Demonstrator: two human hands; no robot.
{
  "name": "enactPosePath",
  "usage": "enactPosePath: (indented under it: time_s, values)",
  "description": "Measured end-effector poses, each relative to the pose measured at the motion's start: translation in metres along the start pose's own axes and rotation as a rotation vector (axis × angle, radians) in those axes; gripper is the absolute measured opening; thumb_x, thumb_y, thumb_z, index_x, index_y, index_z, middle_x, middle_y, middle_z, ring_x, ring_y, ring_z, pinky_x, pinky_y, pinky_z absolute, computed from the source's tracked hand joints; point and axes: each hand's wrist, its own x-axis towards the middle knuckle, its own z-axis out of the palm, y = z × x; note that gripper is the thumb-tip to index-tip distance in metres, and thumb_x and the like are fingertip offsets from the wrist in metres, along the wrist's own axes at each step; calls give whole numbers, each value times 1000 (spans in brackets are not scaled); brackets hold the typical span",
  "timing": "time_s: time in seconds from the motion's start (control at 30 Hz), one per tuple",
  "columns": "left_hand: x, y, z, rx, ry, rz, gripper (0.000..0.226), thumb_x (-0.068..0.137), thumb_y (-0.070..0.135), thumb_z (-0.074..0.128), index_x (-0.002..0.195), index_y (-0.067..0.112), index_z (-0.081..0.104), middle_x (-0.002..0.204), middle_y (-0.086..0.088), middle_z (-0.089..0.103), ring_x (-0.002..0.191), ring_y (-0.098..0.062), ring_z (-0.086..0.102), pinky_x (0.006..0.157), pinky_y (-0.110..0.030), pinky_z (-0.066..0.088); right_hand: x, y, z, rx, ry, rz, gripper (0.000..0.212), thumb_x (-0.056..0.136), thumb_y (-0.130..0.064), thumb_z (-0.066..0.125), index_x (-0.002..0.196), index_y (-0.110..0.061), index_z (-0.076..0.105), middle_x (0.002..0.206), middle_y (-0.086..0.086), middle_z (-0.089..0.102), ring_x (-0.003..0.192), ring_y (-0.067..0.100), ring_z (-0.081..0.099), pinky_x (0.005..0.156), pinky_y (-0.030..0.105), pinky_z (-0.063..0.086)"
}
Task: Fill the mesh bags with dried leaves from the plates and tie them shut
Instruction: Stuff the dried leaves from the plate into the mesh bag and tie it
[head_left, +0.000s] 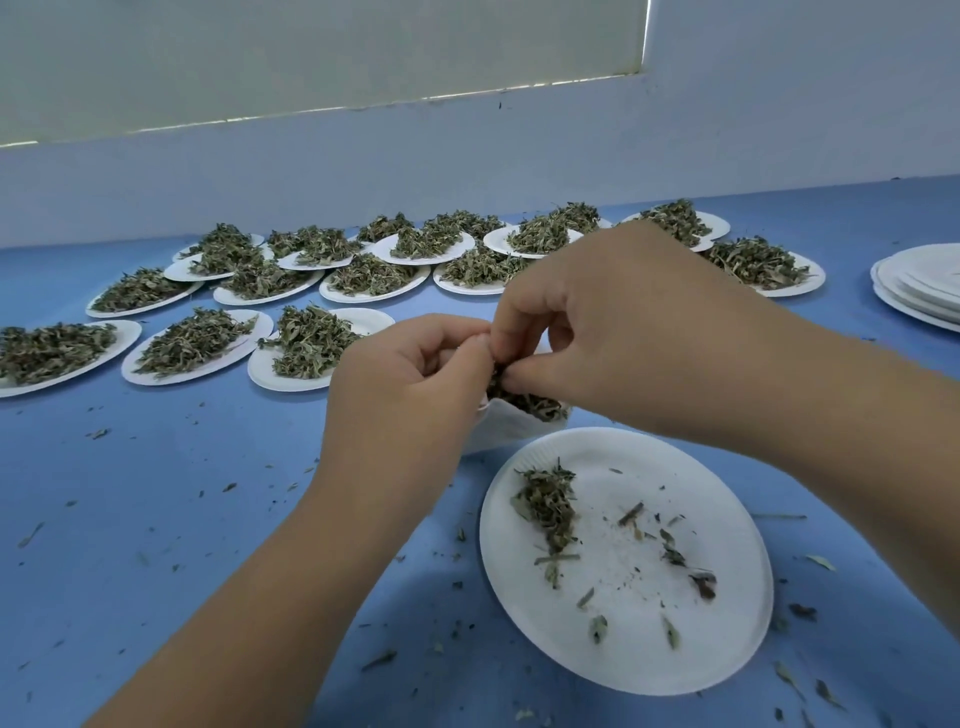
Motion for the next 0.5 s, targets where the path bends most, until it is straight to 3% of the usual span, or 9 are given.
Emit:
enactPosePath:
  time_s: [0.07, 0.2, 0.4, 0.5]
  values:
    - [1, 0, -2, 4, 14, -10, 23, 86, 11, 61, 73, 23, 75, 47, 4, 47, 44, -8, 35, 42, -20, 31, -1, 1, -1, 37, -8, -4, 10, 83, -26, 70, 82, -35, 72, 49, -20, 50, 59, -18, 48, 56, -1, 34]
    - [4, 1, -5, -8, 42, -34, 17, 88, 16, 62, 79, 22, 76, 51, -1, 45, 45, -10, 34, 44, -22, 31, -1, 3, -2, 80, 6, -23, 17, 85, -26, 68, 90, -41, 73, 70, -23, 65, 70, -11, 54, 60, 1, 36]
    - [2, 1, -4, 2, 38, -14, 18, 88, 13, 61, 80, 21, 75, 45, 8, 42, 40, -5, 31, 41, -17, 29, -1, 7, 2, 173, 58, -28, 18, 79, -18, 73, 76, -35, 67, 55, -42, 50, 62, -20, 48, 59, -1, 33]
    - [2, 0, -2, 6, 34, -7, 21, 88, 9, 59, 79, 21, 75, 44, 12, 45, 40, -4, 33, 42, -16, 31, 0, 9, 10, 194, 97, -23, 21, 77, -15, 74, 73, -33, 65, 53, -29, 57, 57, -16, 49, 57, 3, 35]
